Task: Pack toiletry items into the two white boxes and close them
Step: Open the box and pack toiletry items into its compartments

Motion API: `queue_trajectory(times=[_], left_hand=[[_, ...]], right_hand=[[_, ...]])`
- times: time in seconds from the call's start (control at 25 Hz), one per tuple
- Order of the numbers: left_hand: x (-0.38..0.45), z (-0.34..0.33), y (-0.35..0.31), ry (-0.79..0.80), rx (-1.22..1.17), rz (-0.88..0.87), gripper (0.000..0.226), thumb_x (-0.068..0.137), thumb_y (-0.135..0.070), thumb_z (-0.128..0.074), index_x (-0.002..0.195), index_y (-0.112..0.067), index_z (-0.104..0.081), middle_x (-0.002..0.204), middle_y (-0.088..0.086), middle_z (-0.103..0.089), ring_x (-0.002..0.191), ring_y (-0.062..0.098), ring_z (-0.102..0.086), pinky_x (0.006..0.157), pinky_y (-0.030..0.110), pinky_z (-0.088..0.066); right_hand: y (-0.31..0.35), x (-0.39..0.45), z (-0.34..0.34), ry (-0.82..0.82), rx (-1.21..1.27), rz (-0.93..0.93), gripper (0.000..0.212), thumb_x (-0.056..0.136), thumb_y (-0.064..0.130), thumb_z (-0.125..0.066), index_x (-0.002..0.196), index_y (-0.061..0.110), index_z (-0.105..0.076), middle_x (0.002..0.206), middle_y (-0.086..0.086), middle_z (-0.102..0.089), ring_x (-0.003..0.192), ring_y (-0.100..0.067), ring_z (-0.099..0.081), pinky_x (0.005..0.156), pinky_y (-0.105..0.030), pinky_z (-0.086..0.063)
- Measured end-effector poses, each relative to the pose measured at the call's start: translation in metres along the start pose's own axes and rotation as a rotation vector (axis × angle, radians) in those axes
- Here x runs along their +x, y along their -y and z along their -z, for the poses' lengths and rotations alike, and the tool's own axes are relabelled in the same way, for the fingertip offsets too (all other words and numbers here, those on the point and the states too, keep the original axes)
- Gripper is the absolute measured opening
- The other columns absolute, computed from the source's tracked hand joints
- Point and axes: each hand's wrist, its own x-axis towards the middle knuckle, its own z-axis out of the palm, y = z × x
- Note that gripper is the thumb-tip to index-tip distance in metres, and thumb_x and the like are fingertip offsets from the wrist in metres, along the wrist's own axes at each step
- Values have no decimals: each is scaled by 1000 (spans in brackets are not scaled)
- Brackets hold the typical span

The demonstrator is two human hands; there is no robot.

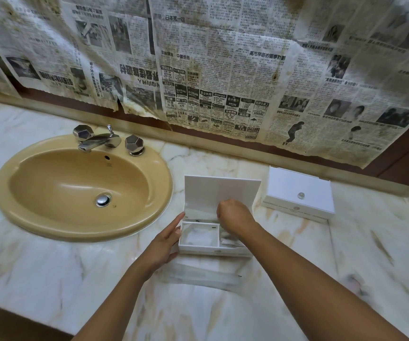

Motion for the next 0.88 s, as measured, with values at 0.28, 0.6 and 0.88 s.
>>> queue_trajectory(times=[0.28, 0.6, 0.88], left_hand=[[0, 0, -2, -6, 5, -6, 38, 103, -38, -39, 134, -60, -41, 149, -7, -40, 141, 10, -34, 96, 28, -44], [2, 1, -1, 4, 9, 9, 37, 102, -41, -40, 130, -65, -42, 147, -9, -45, 139, 9, -37, 82, 17, -47], [1, 1, 2, 6, 25, -8, 35, 102, -43, -40, 125, -70, -44, 145, -12, -47, 137, 9, -40, 83, 19, -48]], right_hand=[[3, 5, 11, 167, 79, -77, 24, 87, 5, -42, 63, 11, -45, 74, -6, -51, 77, -30, -53, 62, -28, -41], [19, -4, -11, 261, 216, 5, 60, 101, 45, -19, 130, 7, -55, 140, -17, -41, 131, -31, -34, 103, -45, -35], [23, -23, -10, 179, 160, 12, 57, 101, 51, -19, 133, 20, -54, 139, -14, -46, 128, -31, -39, 106, -48, -30]])
